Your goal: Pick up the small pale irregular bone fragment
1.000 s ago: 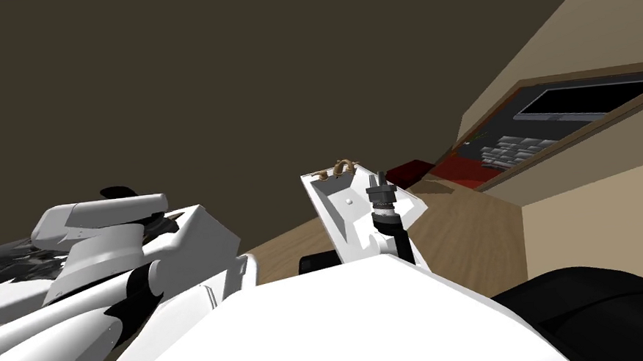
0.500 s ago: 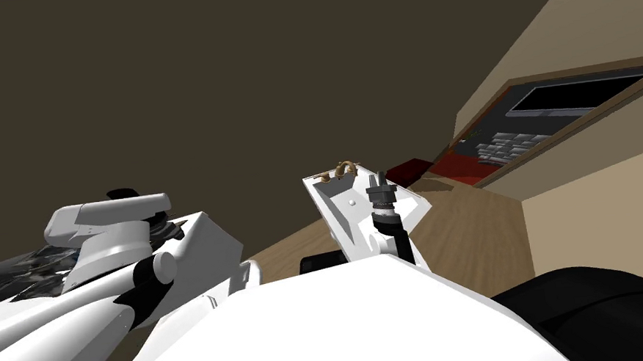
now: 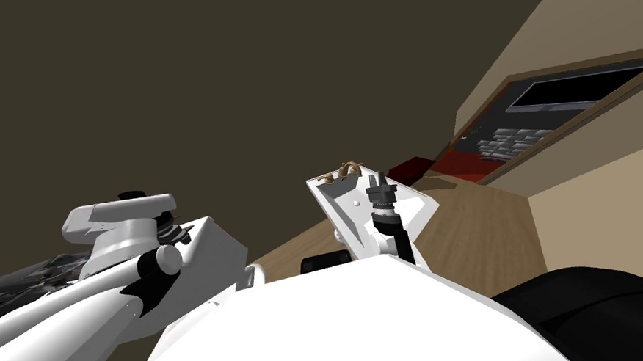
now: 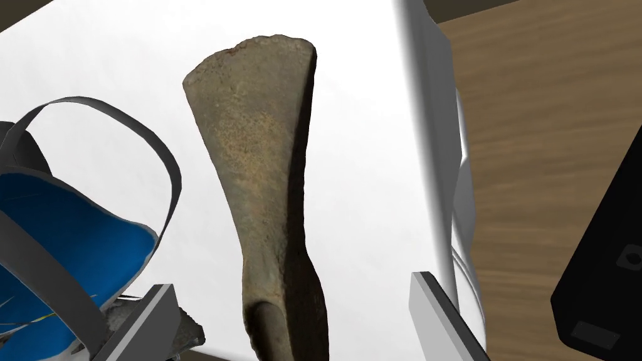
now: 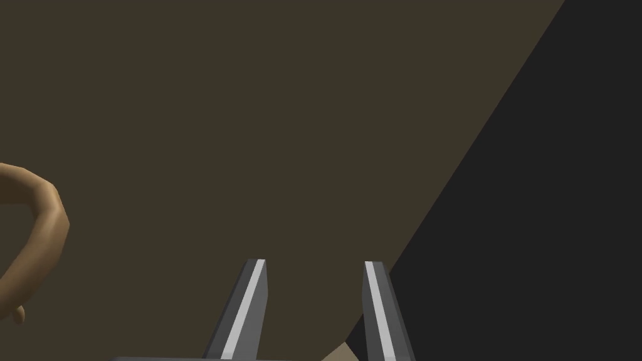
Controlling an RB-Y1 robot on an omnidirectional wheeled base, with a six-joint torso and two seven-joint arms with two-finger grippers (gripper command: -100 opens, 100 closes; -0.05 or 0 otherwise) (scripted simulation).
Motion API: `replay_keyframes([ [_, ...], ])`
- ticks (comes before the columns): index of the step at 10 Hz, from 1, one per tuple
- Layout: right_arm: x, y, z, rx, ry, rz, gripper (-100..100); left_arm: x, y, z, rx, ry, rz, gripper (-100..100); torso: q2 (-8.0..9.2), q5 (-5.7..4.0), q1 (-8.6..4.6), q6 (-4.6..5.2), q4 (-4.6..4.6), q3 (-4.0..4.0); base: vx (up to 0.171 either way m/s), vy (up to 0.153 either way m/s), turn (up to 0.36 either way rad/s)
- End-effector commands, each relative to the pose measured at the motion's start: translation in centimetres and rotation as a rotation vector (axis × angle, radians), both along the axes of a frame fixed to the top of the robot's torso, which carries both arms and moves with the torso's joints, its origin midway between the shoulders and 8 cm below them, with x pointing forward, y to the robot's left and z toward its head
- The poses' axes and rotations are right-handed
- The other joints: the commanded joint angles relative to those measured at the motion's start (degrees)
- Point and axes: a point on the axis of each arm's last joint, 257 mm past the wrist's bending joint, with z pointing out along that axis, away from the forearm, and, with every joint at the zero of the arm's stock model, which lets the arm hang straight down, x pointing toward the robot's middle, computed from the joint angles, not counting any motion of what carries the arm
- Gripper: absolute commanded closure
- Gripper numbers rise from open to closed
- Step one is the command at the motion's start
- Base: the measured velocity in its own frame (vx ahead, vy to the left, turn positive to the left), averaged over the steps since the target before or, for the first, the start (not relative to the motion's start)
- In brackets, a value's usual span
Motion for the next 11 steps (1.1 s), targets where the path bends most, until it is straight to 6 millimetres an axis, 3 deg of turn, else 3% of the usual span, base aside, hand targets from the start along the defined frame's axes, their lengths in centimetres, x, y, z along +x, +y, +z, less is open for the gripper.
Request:
replay_keyframes([
  [1, 0.0, 0.0, 0.0, 0.000, 0.000, 0.000, 0, -0.8, -0.8, -0.6, -0.031, 0.023, 0.025, -100, 0.00, 0.00, 0.00, 0.00, 0.00, 0.00, 0.047, 0.126, -0.013],
  [3, 0.0, 0.0, 0.0, 0.000, 0.000, 0.000, 0, -0.8, -1.0, -0.8, -0.035, 0.025, 0.027, -100, -0.15, 0.13, 0.34, -0.08, -0.06, -0.11, 0.044, 0.074, -0.003],
  [4, 0.0, 0.0, 0.0, 0.000, 0.000, 0.000, 0, -0.9, -1.1, -0.9, -0.038, 0.028, 0.029, 0, -0.13, 0.15, 0.29, -0.06, -0.07, -0.11, 0.000, 0.000, 0.000],
  [5, 0.0, 0.0, 0.0, 0.000, 0.000, 0.000, 0, -1.0, -1.3, -2.5, -0.046, 0.033, 0.020, -100, -0.11, 0.17, 0.26, -0.06, -0.08, -0.10, 0.051, 0.065, 0.069],
  [8, 0.0, 0.0, 0.0, 0.000, 0.000, 0.000, 0, -1.3, -1.7, -5.0, -0.059, 0.041, 0.008, -100, -0.59, 0.70, 1.38, -0.26, -0.36, -0.47, 0.084, 0.092, 0.064],
  [9, 0.0, 0.0, 0.0, 0.000, 0.000, 0.000, 0, -1.2, -1.6, -4.3, -0.061, 0.041, 0.011, -100, -0.71, 0.86, 1.78, -0.29, -0.43, -0.57, 0.024, 0.035, 0.005],
  [10, 0.0, 0.0, 0.0, 0.000, 0.000, 0.000, 0, -1.2, -1.5, -4.4, -0.060, 0.040, 0.010, 100, -0.69, 0.90, 1.84, -0.27, -0.44, -0.57, 0.000, 0.000, 0.000],
  [11, 0.0, 0.0, 0.0, 0.000, 0.000, 0.000, 0, -1.2, -1.6, -4.5, -0.061, 0.041, 0.010, 100, -0.64, 0.87, 1.80, -0.29, -0.43, -0.54, 0.000, 0.000, 0.000],
])
